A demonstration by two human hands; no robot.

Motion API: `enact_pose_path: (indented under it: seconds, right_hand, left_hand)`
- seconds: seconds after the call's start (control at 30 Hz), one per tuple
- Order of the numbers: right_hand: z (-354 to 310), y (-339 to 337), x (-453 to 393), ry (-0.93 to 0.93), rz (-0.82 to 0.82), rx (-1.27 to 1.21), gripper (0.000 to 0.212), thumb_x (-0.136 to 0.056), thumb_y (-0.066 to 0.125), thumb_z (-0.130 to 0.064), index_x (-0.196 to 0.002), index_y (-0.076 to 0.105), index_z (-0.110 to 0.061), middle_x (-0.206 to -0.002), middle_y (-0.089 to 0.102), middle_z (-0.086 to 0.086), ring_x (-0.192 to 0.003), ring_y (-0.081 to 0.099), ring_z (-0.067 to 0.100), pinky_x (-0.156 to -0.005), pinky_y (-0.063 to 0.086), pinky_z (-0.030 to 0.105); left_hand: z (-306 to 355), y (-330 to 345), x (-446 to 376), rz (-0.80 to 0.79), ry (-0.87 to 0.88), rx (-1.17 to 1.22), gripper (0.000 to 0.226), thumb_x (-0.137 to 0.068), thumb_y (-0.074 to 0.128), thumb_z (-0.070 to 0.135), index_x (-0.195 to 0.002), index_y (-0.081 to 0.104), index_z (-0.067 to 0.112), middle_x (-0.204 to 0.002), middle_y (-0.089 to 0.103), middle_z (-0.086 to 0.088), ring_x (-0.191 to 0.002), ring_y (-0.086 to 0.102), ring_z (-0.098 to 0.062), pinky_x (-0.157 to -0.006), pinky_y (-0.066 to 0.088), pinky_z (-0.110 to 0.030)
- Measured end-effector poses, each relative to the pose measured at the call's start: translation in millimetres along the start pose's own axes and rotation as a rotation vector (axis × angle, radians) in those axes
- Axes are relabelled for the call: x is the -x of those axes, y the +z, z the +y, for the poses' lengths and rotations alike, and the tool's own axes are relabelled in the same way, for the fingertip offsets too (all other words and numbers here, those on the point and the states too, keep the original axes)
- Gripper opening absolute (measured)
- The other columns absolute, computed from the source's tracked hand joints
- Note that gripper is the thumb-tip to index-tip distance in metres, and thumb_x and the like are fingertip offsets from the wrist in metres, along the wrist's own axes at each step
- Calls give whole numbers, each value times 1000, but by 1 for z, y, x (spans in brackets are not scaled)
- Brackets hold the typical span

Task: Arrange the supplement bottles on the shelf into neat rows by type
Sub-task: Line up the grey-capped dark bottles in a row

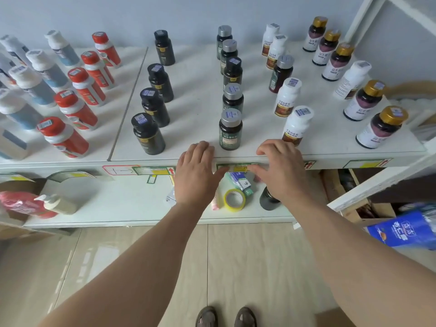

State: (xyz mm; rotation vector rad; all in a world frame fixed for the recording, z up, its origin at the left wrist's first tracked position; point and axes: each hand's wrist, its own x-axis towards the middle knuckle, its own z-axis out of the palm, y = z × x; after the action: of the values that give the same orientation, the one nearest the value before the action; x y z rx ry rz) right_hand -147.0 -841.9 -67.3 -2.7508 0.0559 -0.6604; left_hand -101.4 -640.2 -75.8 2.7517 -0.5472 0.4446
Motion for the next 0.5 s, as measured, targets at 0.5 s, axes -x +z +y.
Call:
enact_pose_path:
  seconds: [0.5]
  right_hand:
    - [1, -5, -1, 0, -49, -57, 30, -73, 83, -20, -96, 66, -13, -103, 65, 2, -89, 55, 29, -81, 46, 40]
  left_hand:
    - [-1, -5, 1, -29, -2, 43, 47, -85, 69, 36, -122, 62, 8, -131, 59, -8, -125, 52, -30, -105, 38, -41]
